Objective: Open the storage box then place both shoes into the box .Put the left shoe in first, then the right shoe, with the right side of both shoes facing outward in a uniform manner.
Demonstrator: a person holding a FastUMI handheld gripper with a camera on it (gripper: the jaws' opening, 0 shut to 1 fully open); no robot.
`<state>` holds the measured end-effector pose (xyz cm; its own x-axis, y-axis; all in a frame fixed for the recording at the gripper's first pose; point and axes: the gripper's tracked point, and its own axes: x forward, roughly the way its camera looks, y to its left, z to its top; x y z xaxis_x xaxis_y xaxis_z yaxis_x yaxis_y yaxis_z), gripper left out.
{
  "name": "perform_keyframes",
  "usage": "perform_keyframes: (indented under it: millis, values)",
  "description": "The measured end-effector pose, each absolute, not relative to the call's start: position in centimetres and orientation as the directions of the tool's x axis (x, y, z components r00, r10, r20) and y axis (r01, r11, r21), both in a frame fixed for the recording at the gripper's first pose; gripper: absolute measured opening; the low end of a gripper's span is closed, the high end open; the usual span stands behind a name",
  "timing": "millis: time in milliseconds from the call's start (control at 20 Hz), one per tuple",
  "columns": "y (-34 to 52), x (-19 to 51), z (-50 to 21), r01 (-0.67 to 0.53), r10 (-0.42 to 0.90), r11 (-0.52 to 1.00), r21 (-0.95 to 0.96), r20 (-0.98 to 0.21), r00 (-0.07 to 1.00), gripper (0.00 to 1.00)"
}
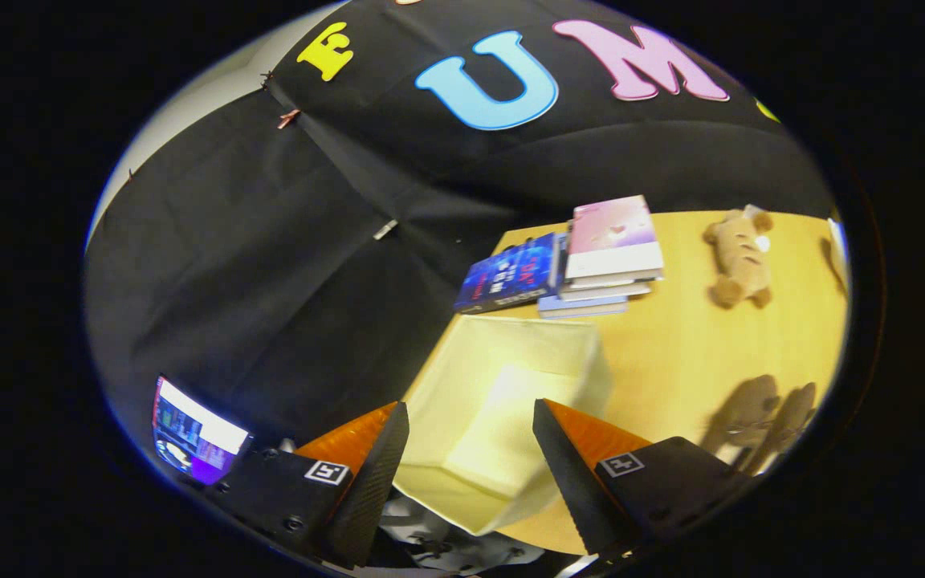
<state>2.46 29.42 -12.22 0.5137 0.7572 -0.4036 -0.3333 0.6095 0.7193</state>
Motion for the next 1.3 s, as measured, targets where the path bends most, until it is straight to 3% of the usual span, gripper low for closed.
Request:
perform_keyframes:
  millis: [500, 950, 1150, 1300]
  values:
    - [11.6, -2.3, -25.3, -0.102, 0.406, 0.894, 0.436, -0.693, 0.596, 0.97]
    - [10.0, -2.7, -34.2, -0.026, 0.339, 0.921, 0.388, -0.768, 0.544, 0.93]
    - [10.5, 0.1, -37.0, 0.004, 0.307, 0.929, 0.369, -0.78, 0.545, 0.88]
    - [11.4, 1.4, -39.0, 0.054, 0.26, 0.939, 0.339, -0.805, 0.533, 0.72]
